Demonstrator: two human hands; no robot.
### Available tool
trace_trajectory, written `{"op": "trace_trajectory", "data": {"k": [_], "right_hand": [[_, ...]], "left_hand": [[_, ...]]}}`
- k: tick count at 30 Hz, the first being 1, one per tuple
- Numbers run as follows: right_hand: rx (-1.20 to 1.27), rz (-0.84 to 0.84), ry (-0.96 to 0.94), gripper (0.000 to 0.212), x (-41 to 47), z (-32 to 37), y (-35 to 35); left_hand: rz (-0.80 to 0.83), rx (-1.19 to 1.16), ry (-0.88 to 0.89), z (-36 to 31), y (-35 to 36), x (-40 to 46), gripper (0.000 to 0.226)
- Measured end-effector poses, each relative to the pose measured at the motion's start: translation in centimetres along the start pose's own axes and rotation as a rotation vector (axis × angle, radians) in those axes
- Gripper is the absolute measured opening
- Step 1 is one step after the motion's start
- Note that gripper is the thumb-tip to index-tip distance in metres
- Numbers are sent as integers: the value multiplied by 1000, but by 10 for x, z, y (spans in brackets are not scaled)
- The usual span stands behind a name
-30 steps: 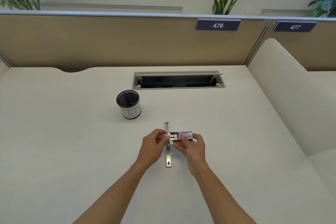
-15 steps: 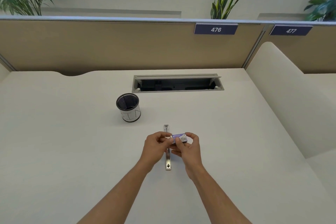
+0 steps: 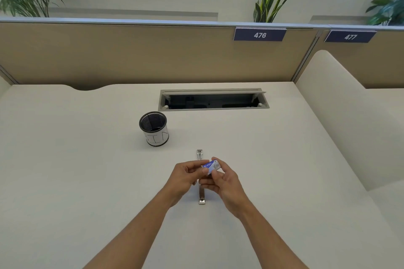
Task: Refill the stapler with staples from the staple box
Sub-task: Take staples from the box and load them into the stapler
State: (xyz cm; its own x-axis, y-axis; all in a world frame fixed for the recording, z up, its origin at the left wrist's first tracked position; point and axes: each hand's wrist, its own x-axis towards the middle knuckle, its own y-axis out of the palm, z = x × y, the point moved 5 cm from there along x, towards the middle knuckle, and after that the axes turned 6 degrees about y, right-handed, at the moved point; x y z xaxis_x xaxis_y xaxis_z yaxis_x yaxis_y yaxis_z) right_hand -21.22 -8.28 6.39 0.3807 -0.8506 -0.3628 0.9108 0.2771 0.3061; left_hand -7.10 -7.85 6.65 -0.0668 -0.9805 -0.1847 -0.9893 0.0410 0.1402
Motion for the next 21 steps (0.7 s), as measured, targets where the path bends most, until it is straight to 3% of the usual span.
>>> {"op": "trace_trajectory", "data": {"k": [7, 13, 16, 21], "right_hand": [[-442, -192, -170, 46, 5, 13, -21], [-854, -107, -404, 35, 8, 28, -22], [-904, -152, -447, 31, 13, 29, -30], [-947, -389, -461, 33, 25, 37, -54]], "left_hand": [[-25, -14, -30, 7, 0, 3, 21], [23, 32, -8, 7, 4, 7, 19], [-27, 245, 66, 5, 1, 10, 19], [-170, 829, 390, 0, -27, 10, 31]]}}
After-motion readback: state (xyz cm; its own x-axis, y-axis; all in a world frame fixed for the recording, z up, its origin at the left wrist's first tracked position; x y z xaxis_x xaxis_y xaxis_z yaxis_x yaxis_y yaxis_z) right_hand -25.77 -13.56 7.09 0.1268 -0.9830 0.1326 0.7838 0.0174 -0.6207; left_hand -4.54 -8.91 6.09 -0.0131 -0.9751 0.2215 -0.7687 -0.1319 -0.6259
